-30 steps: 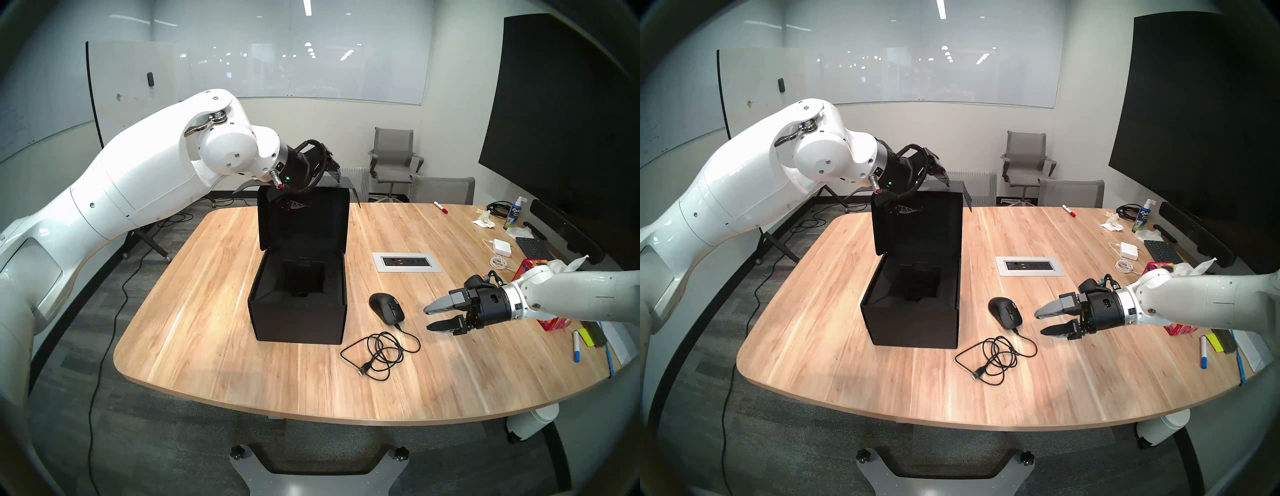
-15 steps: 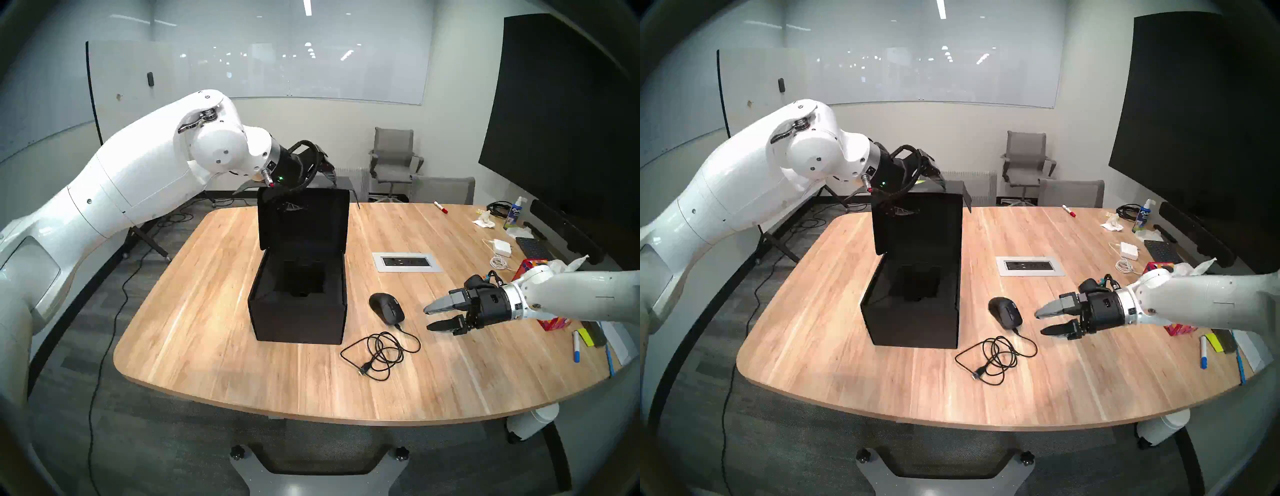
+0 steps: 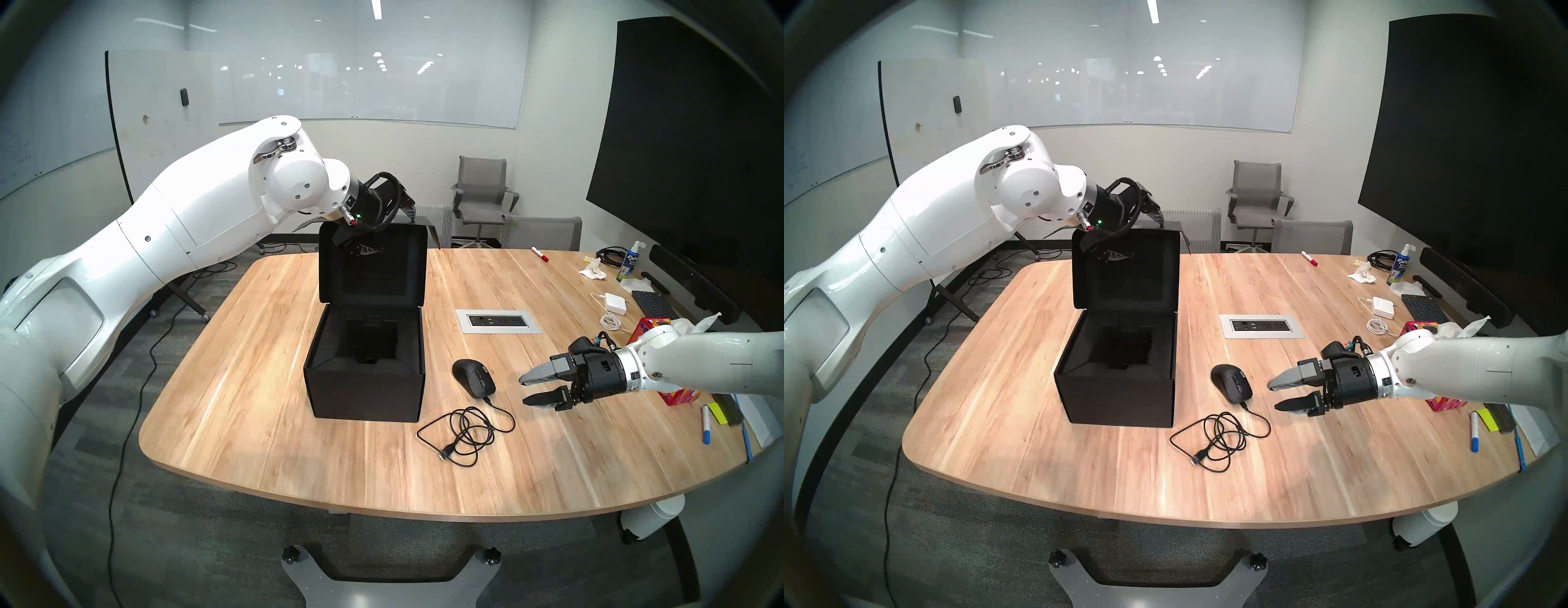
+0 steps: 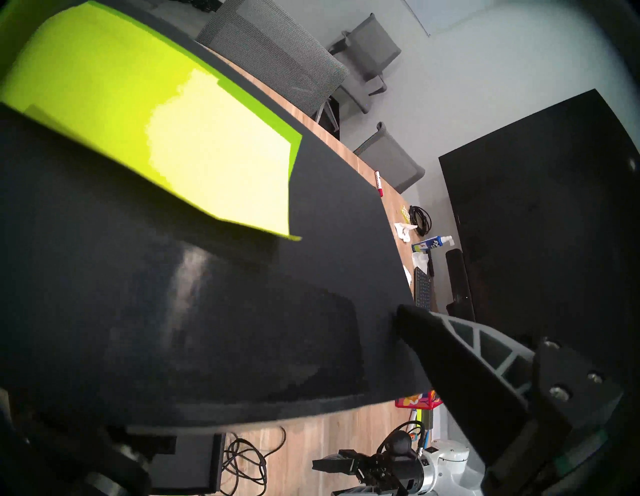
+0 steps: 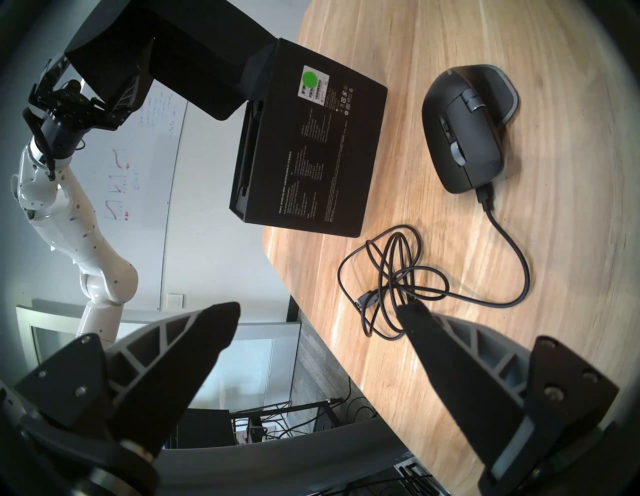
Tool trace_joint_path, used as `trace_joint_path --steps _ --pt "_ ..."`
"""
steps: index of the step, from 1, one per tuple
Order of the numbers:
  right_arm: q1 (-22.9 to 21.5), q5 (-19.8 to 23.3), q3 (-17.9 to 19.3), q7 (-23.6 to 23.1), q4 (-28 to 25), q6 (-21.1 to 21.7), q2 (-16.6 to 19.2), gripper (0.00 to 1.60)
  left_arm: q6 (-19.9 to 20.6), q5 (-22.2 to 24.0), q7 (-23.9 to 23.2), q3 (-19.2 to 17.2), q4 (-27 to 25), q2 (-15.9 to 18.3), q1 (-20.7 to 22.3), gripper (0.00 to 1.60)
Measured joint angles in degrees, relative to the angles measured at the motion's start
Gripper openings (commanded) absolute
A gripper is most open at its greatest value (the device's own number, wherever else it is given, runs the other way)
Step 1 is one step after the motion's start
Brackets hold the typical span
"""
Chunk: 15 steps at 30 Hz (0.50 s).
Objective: Open the box and place the mouse inside
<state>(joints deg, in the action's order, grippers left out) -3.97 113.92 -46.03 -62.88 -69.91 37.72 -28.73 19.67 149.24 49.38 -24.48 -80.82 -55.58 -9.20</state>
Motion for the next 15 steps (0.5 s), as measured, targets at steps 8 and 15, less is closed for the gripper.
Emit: trace_joint_path --steps 8,15 --pt "0.0 0.0 0.01 0.0 0.0 0.0 0.0 1.6 -0.27 -0.49 -0.55 -0.09 3.49 -2.71 0.66 1.6" --pt "0.0 -0.01 0.02 0.0 0.0 0.0 0.01 1.6 1.11 0.02 -0.71 -0.3 4.39 -3.28 0.95 1.6"
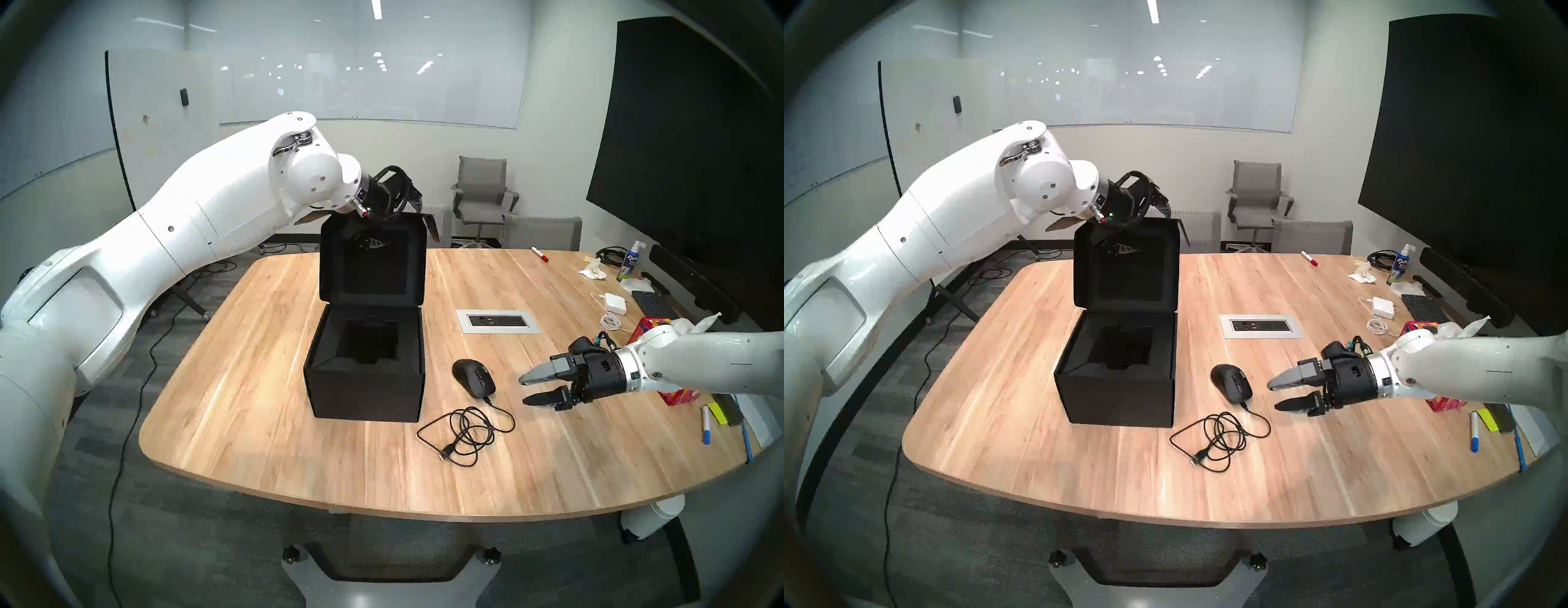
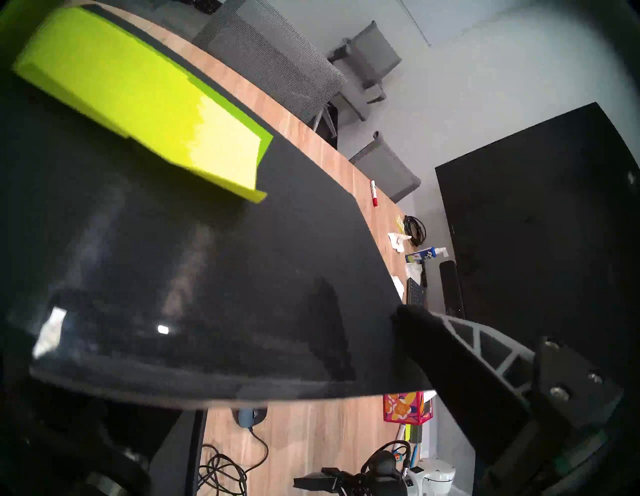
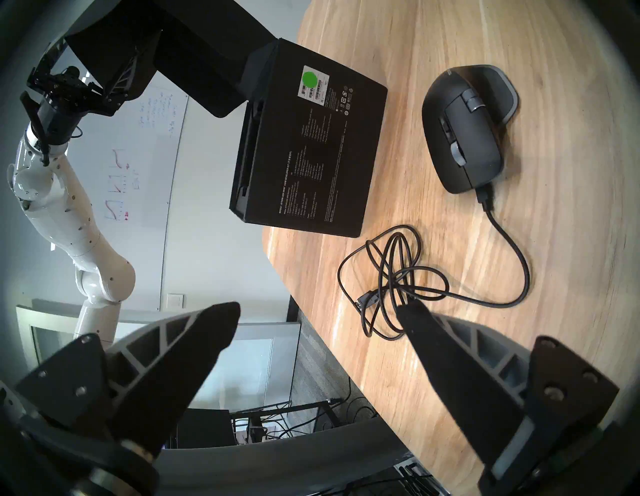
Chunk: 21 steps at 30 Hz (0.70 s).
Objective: Open the box and place the mouse inside
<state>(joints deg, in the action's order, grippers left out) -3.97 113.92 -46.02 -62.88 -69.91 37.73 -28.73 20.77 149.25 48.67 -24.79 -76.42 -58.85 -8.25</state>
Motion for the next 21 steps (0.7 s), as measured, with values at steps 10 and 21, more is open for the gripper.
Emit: trace_joint_path --steps 10,21 --pt "0.0 0.0 0.01 0.0 0.0 0.0 0.01 1.6 1.62 1.31 -0.46 -0.42 -0.17 0.02 0.0 1.6" --pt "0.0 -0.01 0.02 0.0 0.0 0.01 0.01 1.6 1.0 2.69 -0.47 -0.95 1.57 -0.68 0.16 1.32"
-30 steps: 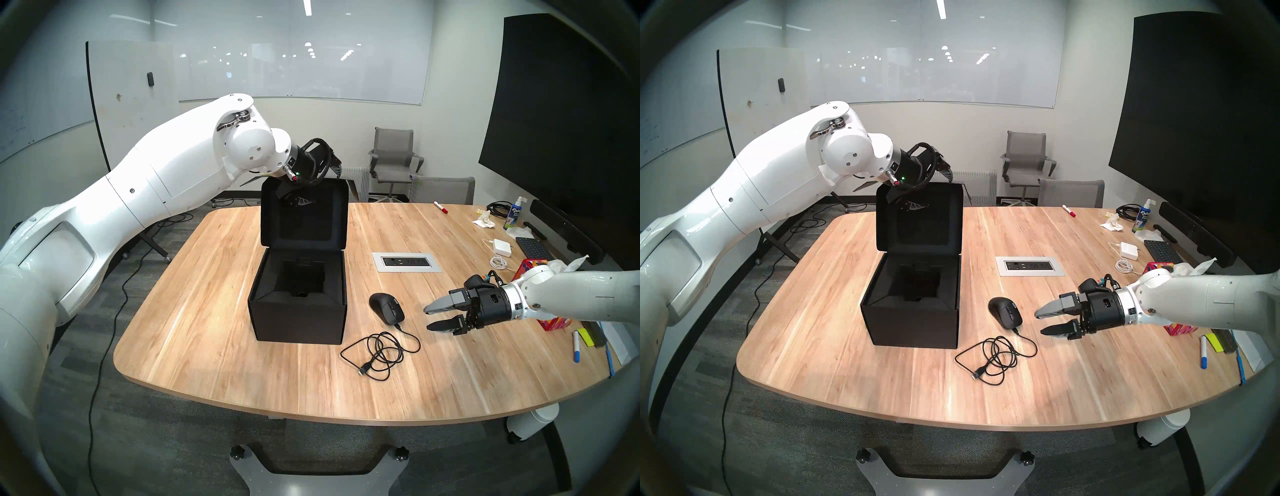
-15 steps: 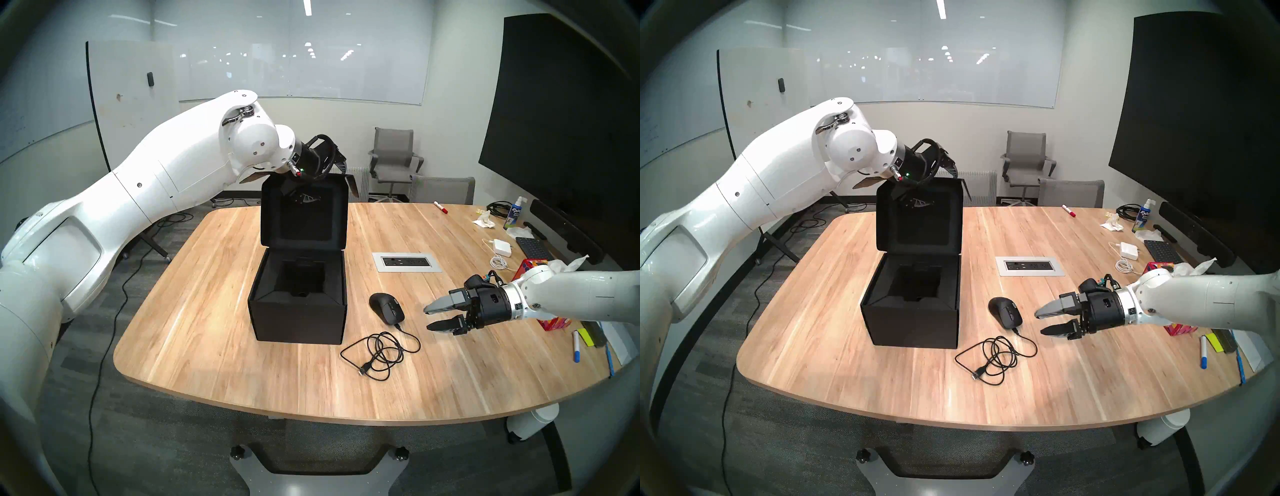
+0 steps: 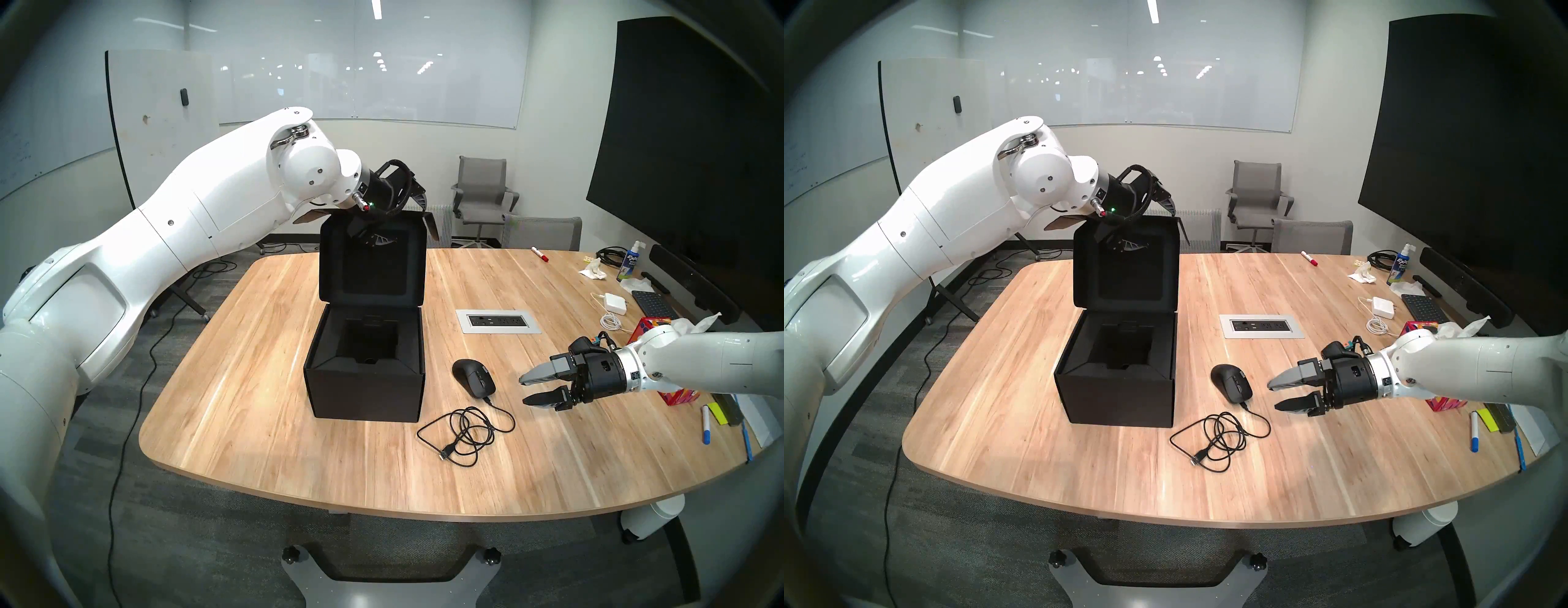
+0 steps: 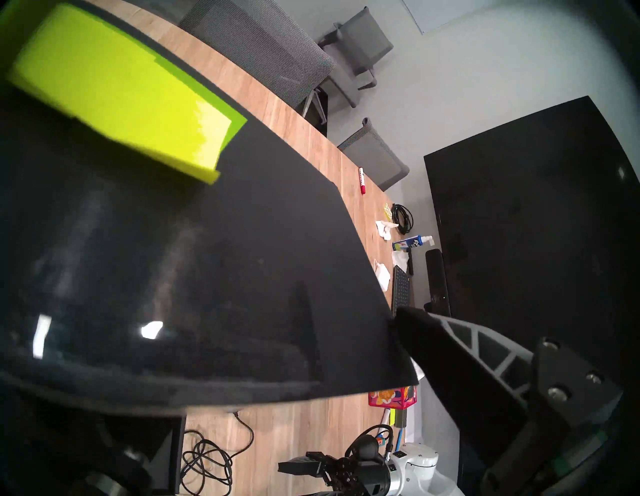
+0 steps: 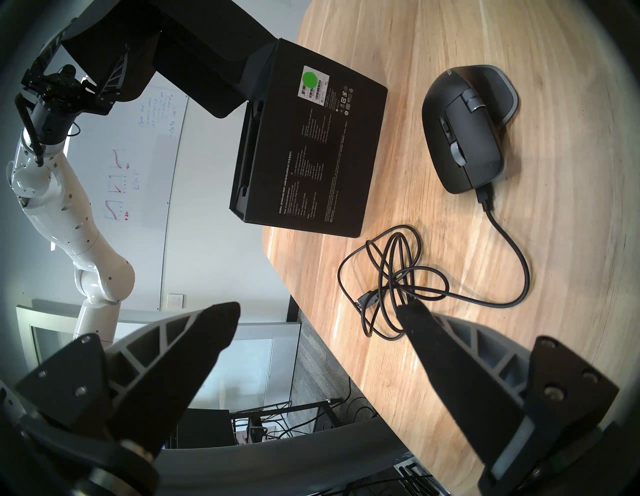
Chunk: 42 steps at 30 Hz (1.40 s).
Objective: Open the box and place the mouse inside
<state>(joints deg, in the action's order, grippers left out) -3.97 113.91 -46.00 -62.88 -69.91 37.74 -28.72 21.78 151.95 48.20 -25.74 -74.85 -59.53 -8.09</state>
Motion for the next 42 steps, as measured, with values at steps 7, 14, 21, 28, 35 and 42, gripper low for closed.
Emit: trace_joint_path --steps 7,14,21,28,35,42 --pt "0.0 -0.01 0.01 0.0 0.0 0.0 0.0 1.6 -0.44 0.47 -0.01 -0.11 1.06 -0.42 0.09 1.6" --pt "0.0 -0.01 0.01 0.0 0.0 0.0 0.0 1.6 -0.76 0.93 -0.48 -0.42 2.34 -1.02 0.18 1.6" --pt "0.0 -0.01 0.01 0.0 0.0 0.0 0.01 1.6 -1.15 2.1 -1.14 -1.56 4.2 -1.99 0.65 1.6" --pt "0.01 -0.01 0.02 0.0 0.0 0.0 0.01 1.6 -1.24 3.19 -1.52 -2.38 5.16 -2.62 1.06 1.6" --pt "0.01 -0.02 0.03 0.0 0.0 0.0 0.02 1.6 0.81 5.07 -0.36 -2.63 2.89 -1.65 1.03 1.6" --pt "0.02 -0.03 0.03 0.0 0.0 0.0 0.02 1.6 5.9 7.39 3.96 -2.9 -4.1 2.75 -0.09 1.6"
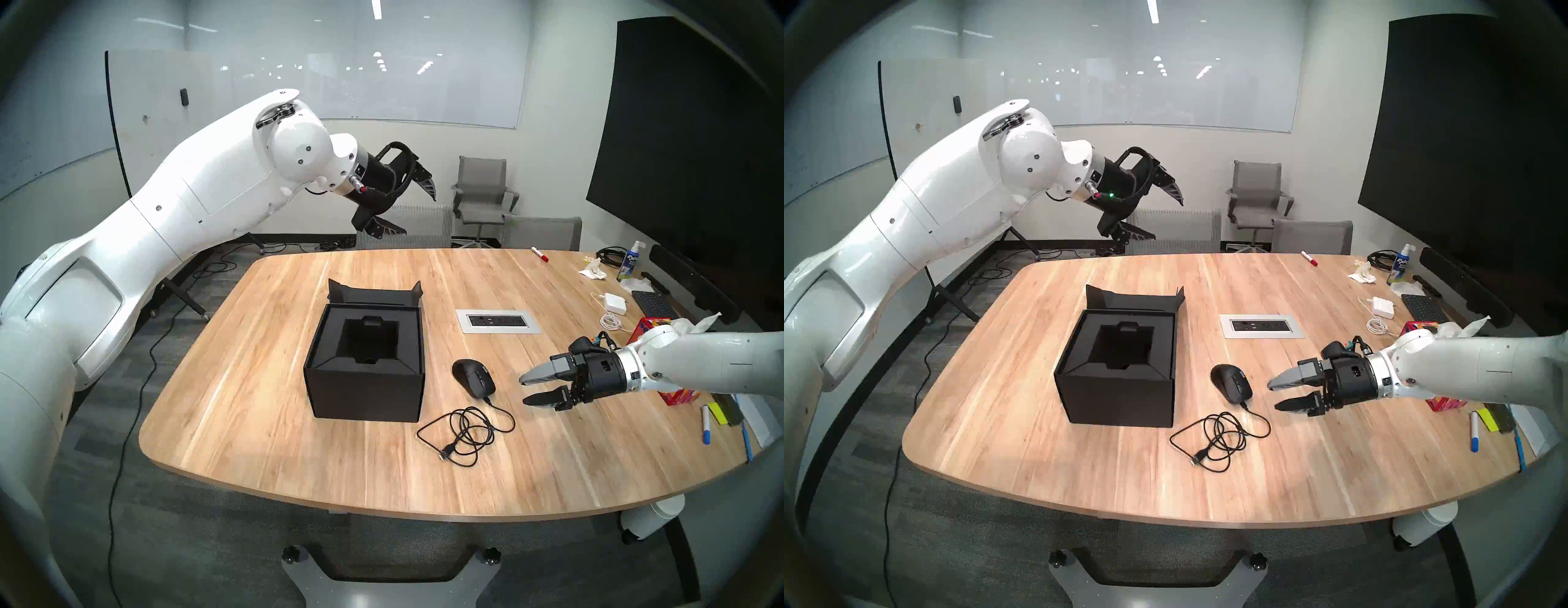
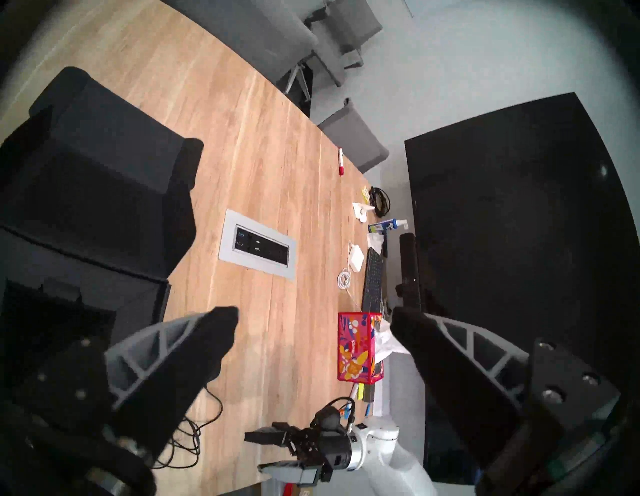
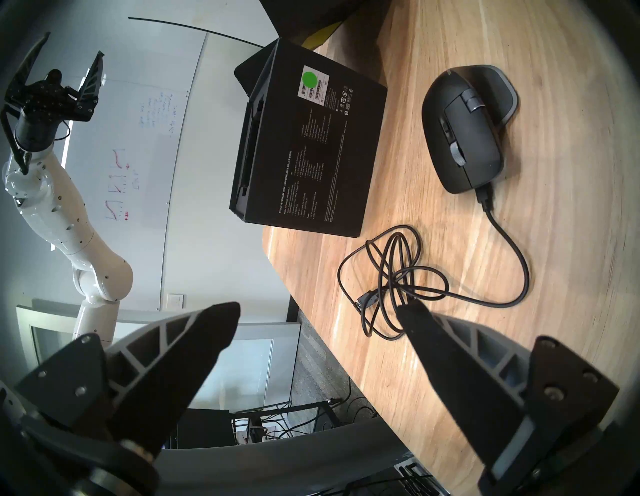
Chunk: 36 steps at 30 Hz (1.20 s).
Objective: Open the box and place the mouse inside
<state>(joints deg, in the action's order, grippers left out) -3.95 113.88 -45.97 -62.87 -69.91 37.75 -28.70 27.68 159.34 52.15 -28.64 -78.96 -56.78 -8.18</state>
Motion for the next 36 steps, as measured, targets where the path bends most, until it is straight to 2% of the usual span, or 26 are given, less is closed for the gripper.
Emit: trace_joint_path --steps 7,13,24,33,36 --pt "0.0 0.0 0.0 0.0 0.0 0.0 0.0 1.6 3.67 -0.03 2.92 -1.39 -5.87 4.5 -2.96 1.6" --pt "0.0 0.0 0.01 0.0 0.0 0.0 0.0 1.6 7.16 -1.57 3.46 -2.77 -10.03 8.57 -6.13 1.6" --pt "0.01 -0.01 0.02 0.01 0.0 0.0 0.01 1.6 15.62 -4.13 1.18 -6.64 -14.38 15.78 -12.03 1.6" --pt "0.02 -0.01 0.03 0.01 0.0 0.0 0.01 1.6 25.22 -5.52 -2.06 -12.12 -17.6 22.46 -17.29 1.6" --pt "0.02 -0.01 0.03 0.01 0.0 0.0 0.01 1.6 26.3 -5.78 -3.06 -13.4 -18.11 24.17 -18.48 1.6"
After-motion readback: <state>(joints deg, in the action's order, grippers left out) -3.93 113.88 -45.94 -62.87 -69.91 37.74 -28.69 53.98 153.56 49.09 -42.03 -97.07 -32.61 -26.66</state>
